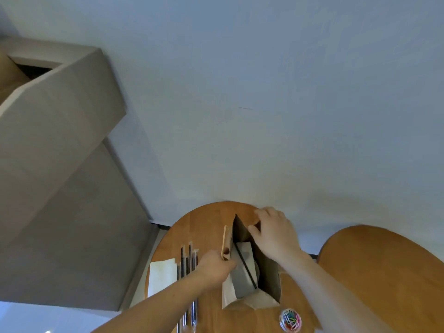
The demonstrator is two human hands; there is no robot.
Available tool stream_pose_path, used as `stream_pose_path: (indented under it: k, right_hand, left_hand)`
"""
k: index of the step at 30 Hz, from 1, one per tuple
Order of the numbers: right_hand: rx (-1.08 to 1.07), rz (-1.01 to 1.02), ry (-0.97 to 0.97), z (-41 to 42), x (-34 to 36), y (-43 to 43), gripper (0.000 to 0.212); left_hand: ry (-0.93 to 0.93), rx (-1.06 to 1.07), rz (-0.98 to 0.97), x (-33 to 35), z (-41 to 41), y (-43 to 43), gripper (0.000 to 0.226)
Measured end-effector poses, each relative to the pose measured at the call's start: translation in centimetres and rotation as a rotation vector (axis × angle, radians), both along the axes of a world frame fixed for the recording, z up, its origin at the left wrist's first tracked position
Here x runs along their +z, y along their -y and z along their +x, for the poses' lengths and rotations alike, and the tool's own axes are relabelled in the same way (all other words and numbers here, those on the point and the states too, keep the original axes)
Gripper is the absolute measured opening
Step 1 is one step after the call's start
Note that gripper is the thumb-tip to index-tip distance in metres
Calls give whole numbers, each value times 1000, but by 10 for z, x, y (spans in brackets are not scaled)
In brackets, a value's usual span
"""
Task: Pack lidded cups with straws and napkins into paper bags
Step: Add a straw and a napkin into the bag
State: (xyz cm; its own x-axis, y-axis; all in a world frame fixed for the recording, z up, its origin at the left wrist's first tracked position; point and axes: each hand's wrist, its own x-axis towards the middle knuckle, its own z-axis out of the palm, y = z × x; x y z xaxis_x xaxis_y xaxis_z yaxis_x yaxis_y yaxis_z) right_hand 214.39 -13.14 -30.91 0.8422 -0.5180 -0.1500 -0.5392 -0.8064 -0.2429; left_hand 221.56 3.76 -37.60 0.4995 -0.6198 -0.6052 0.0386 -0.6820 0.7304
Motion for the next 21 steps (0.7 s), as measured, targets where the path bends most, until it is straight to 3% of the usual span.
stream_pose_path:
  k: [1, 4, 6, 8, 11, 13, 21]
  right_hand:
    - [-140, 168, 25, -6, -2, 9, 60]
    - [-585, 987, -10, -23, -7, 33, 85]
    - [-672, 1297, -57, -35, -9, 38, 93]
    - [-631, 1329, -90, -47, -15, 31, 89]
    - [-545, 1333, -50, -54, -27, 9, 62]
    - [-493, 1313, 0, -54, -27, -4, 47]
    - [-399, 1192, 75, -58, -38, -16, 35]
  left_hand:
    - [-5, -24, -2, 0, -3, -1, 36]
    - [-57, -102, 18, -1, -13, 0, 64]
    - [-85, -124, -9, 1, -21, 4, 75]
    - [-89, -115, -25, 5, -30, 9, 77]
    - [-3, -121, -26, 7, -43, 18, 76]
    - [84, -118, -25, 8, -50, 24, 62]
    - [269, -106, 173, 6, -60, 46, 17]
